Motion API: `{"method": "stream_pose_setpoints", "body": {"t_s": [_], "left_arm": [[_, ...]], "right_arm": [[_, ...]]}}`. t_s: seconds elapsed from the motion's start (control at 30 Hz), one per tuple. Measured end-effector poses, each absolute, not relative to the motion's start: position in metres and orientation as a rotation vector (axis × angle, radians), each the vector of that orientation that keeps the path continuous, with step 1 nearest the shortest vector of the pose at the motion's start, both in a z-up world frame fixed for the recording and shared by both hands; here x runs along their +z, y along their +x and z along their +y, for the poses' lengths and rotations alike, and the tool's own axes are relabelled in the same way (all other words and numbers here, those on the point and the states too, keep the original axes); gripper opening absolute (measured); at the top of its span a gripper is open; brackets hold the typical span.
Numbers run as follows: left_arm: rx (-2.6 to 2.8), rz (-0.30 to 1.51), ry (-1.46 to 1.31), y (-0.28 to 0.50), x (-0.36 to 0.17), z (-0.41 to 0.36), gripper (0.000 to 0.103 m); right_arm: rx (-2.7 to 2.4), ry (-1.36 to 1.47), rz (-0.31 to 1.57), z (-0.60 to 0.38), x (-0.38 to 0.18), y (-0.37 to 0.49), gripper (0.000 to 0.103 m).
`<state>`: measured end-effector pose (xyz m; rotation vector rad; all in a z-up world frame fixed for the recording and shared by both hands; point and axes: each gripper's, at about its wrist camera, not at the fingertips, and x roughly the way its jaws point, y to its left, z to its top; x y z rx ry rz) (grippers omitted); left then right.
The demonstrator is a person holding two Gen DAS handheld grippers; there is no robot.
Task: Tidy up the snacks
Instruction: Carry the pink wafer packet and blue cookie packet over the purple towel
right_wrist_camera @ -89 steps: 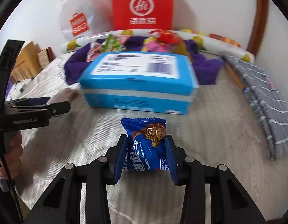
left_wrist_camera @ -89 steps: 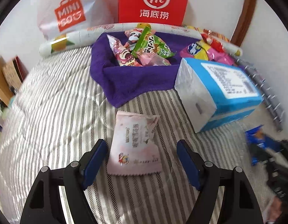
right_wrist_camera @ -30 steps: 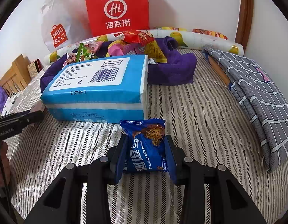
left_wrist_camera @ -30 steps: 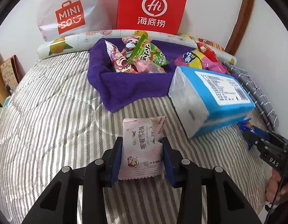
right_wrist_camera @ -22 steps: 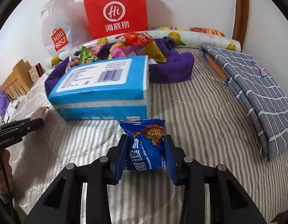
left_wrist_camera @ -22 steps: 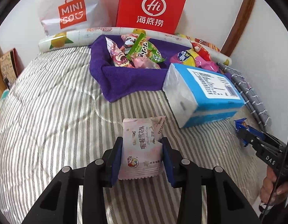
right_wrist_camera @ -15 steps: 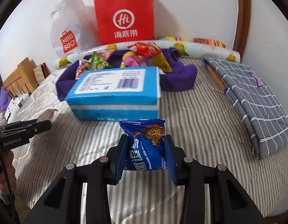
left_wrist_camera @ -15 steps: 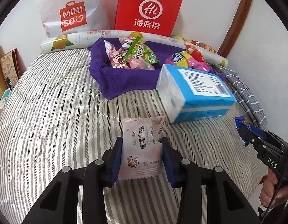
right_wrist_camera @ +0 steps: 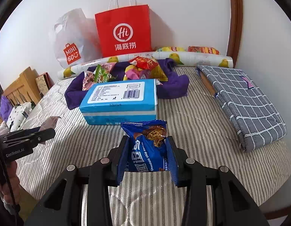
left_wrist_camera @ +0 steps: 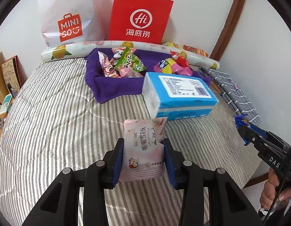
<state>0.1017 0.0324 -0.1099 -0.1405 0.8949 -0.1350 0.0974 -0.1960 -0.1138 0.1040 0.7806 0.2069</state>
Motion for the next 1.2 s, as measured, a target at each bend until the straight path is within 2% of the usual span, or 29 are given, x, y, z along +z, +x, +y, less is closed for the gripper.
{"method": "stream_pose_setpoints", "body": {"t_s": [1.2], "left_arm": [[-0.216, 0.807, -0.189, 0.110, -0.048, 0.032, 0.038]], "right_arm": [[0.234, 0.111, 0.703, -0.191, -0.055, 0.101, 0.039]]}}
